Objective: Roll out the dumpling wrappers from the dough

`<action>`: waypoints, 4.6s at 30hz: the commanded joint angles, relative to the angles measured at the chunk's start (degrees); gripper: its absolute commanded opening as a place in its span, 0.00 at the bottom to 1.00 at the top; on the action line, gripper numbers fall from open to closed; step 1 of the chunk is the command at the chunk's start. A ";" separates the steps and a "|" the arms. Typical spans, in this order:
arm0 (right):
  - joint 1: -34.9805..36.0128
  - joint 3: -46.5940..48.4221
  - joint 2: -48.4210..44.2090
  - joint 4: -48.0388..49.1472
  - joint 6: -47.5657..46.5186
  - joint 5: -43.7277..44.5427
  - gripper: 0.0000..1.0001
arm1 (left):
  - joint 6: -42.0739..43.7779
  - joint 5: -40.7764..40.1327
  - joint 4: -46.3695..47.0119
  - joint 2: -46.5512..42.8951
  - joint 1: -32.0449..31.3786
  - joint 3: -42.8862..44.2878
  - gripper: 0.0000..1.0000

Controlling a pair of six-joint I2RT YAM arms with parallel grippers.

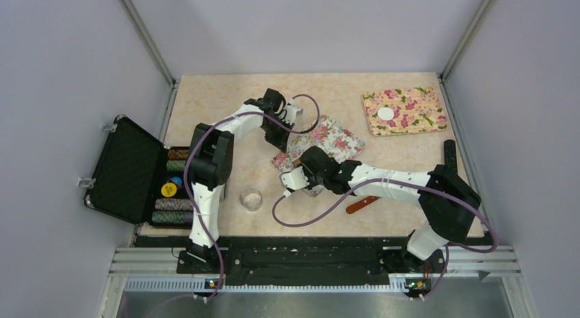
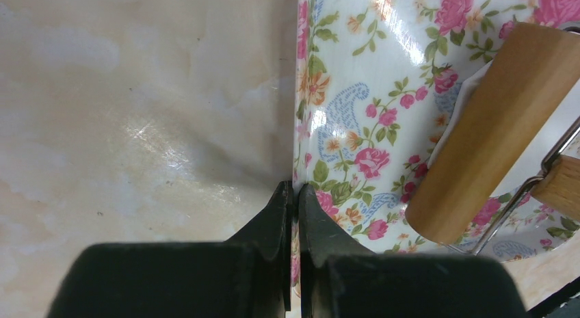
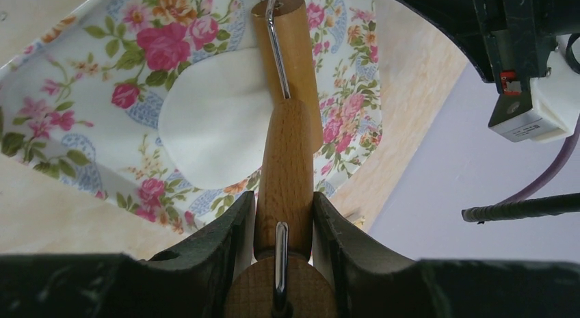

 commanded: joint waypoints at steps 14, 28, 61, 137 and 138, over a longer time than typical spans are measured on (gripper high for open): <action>-0.51 5.56 -11.07 4.16 5.05 -0.57 0.00 | 1.03 -3.83 0.26 1.43 0.74 -0.18 0.00; -2.62 -7.28 -14.90 -2.06 -9.63 -2.44 0.00 | 0.98 -3.97 -0.04 1.89 0.77 0.21 0.00; -3.98 -4.42 -3.46 -25.41 -6.79 -8.47 0.00 | 1.13 -4.17 0.36 1.33 1.10 -0.29 0.00; 2.42 -6.34 2.34 -19.48 -3.99 -0.16 0.00 | 1.08 -4.06 0.54 1.13 1.06 -0.47 0.00; 2.59 -6.76 1.36 -20.68 -3.62 -0.84 0.00 | 1.07 -3.99 0.49 1.22 1.11 -0.47 0.00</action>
